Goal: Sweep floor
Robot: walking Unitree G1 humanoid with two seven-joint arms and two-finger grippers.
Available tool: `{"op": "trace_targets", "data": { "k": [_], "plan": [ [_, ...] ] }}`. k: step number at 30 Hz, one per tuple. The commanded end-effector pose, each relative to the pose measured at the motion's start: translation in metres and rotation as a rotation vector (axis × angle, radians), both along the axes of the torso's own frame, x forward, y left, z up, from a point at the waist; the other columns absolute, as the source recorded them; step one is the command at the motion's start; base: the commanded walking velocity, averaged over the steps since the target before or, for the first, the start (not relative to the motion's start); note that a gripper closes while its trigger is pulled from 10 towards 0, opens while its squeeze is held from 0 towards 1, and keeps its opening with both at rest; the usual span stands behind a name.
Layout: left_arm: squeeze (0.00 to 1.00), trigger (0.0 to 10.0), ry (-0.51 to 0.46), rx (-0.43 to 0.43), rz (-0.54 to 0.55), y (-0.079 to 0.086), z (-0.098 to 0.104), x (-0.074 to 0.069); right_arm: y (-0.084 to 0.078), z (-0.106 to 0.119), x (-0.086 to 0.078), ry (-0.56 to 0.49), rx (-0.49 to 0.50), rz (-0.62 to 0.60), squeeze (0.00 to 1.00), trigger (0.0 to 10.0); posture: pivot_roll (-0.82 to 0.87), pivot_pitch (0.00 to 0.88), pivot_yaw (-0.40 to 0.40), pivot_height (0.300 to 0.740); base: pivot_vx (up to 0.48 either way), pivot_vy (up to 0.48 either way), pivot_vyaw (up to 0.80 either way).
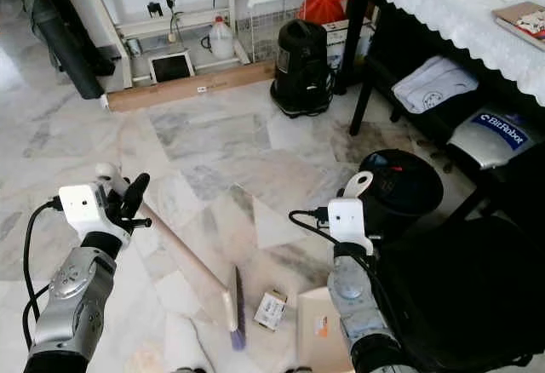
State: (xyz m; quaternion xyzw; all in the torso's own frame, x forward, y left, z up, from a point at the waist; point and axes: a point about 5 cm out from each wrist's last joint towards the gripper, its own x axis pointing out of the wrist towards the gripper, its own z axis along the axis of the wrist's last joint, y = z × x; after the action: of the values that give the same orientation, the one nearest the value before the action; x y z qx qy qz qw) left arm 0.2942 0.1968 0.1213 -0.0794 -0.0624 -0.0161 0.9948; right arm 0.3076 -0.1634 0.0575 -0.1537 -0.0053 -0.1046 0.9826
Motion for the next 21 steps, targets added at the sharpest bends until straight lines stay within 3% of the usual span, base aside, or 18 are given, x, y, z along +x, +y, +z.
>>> {"op": "trace_targets", "data": {
  "k": [1,14,21],
  "plan": [
    [0.00,10.0,-0.026,0.016,0.003,0.005,0.008,0.000,0.004,-0.002,-0.001,0.004,0.001,0.021,0.00,10.0,0.15,0.178,0.037,0.740,0.000,0.000,0.00],
    [0.00,10.0,-0.008,0.107,-0.030,0.014,0.010,-0.005,0.022,-0.008,0.000,0.026,0.087,0.086,0.00,10.0,0.17,0.214,0.050,0.740,0.000,0.000,0.00],
    [0.00,10.0,-0.003,0.111,-0.034,0.014,0.010,-0.007,0.016,-0.001,0.004,-0.031,0.055,0.040,0.00,10.0,0.17,0.222,0.049,0.740,0.000,0.000,0.00]
  ]
}}
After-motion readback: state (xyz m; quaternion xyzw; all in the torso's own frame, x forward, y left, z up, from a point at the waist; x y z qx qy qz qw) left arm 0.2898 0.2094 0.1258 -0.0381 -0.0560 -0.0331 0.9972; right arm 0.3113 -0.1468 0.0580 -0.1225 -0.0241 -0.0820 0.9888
